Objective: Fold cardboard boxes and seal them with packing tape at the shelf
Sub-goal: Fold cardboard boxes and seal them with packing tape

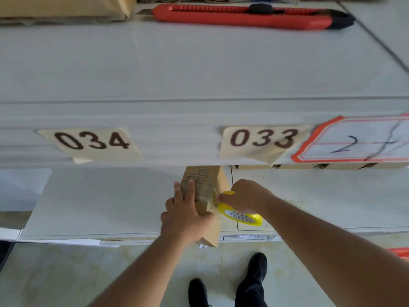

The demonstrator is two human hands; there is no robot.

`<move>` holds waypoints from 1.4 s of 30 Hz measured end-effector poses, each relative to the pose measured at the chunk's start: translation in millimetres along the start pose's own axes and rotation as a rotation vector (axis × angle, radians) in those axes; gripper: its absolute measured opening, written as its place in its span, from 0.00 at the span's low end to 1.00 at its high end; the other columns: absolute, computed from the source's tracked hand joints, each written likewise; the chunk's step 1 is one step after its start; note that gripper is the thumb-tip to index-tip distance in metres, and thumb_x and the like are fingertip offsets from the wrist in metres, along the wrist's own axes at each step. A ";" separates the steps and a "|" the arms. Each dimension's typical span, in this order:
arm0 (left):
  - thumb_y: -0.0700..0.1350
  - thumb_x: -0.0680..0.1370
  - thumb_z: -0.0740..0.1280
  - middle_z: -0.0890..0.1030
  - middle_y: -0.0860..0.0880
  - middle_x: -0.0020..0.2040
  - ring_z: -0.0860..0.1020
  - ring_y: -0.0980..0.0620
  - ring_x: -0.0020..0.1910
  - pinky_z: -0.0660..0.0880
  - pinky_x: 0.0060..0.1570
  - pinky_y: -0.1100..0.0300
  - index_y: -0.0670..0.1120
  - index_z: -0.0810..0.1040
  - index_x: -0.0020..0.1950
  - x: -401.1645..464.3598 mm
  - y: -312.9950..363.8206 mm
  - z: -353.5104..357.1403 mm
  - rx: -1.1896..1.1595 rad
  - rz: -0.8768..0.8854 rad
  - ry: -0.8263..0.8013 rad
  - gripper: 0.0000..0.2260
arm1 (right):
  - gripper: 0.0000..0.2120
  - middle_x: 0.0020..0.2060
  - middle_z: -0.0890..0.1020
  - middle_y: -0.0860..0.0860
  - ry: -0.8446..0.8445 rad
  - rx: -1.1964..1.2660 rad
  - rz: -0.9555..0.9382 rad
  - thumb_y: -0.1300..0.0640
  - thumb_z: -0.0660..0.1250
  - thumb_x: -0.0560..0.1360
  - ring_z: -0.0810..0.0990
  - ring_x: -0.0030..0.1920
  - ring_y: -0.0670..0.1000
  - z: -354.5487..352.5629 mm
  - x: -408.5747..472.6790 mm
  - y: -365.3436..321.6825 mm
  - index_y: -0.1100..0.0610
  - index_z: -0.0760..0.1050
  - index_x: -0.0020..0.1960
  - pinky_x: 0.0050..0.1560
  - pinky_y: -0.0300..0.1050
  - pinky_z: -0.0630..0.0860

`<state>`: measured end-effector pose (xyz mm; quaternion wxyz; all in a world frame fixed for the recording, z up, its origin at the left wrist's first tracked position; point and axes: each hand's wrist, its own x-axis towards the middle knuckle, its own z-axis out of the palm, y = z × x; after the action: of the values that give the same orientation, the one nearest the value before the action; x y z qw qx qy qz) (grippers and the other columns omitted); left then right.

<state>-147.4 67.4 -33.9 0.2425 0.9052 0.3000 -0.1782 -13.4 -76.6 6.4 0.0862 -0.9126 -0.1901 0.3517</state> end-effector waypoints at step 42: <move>0.56 0.75 0.76 0.82 0.51 0.43 0.81 0.48 0.45 0.72 0.38 0.57 0.47 0.80 0.50 40.3 -37.1 37.0 -0.838 -0.256 0.241 0.15 | 0.45 0.79 0.68 0.51 -0.361 0.382 0.163 0.19 0.51 0.73 0.68 0.76 0.59 -34.4 -46.9 -27.8 0.46 0.64 0.81 0.74 0.58 0.67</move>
<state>-146.8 91.6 -95.4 0.5273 0.6988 0.4819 0.0366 -30.1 -71.1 68.5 0.1928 -0.8145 -0.0587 0.5440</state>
